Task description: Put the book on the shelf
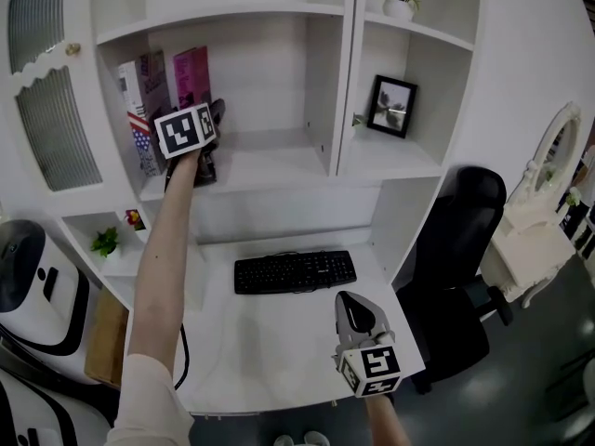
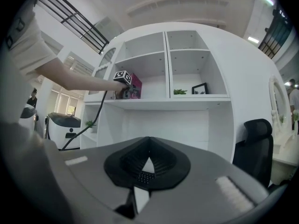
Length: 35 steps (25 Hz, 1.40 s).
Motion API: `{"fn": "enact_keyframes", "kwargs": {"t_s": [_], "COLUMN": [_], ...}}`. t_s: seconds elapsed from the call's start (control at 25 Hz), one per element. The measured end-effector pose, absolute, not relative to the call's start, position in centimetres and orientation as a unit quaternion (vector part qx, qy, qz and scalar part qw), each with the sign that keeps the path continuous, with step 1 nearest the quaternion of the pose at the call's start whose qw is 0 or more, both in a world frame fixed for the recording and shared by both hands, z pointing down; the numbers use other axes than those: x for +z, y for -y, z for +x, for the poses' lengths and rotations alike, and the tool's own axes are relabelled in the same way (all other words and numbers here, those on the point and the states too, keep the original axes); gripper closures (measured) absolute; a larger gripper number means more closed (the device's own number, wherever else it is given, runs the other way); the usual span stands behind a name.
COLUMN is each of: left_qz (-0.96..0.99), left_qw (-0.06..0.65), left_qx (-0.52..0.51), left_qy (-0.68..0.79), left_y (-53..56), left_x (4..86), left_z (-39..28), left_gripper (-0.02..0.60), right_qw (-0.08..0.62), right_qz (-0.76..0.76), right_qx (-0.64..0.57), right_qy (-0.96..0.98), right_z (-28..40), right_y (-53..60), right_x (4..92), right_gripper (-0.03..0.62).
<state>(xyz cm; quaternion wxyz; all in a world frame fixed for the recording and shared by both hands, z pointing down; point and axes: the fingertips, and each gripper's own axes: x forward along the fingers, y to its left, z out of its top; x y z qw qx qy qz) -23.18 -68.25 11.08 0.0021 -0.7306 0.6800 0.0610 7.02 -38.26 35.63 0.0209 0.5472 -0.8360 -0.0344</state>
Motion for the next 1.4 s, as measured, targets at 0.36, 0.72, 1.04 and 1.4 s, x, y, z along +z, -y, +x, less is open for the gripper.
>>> {"fn": "enact_keyframes", "kwargs": {"t_s": [0.36,0.72,1.04,1.4], "left_qz": [-0.732,-0.758,-0.744,-0.734], "left_qw": [0.069,0.24,0.288,0.218], "left_qx": [0.11,0.181,0.178,0.102], "left_qy": [-0.668,-0.58,-0.576,-0.635], "left_y": [61.9,44.0,29.3,24.6], "left_x": [5.0,3.1,11.0,23.8], "left_z": [-22.9,-18.6,-15.6,-15.4], "left_gripper": [0.114,0.512,0.58,0.58], "right_qw": [0.003,0.001,-0.025,-0.058], "right_qz": [0.531,0.509,0.487,0.481], "right_qx": [-0.052,-0.083,-0.124,-0.117], "right_qy": [0.846,0.857,0.864,0.867], "right_z": [4.9,2.4,0.5,1.1], "right_y": [36.3,33.8,30.3,28.1], "right_x": [33.6,32.3,30.2,29.5], "right_gripper": [0.591,0.591,0.591,0.591]}}
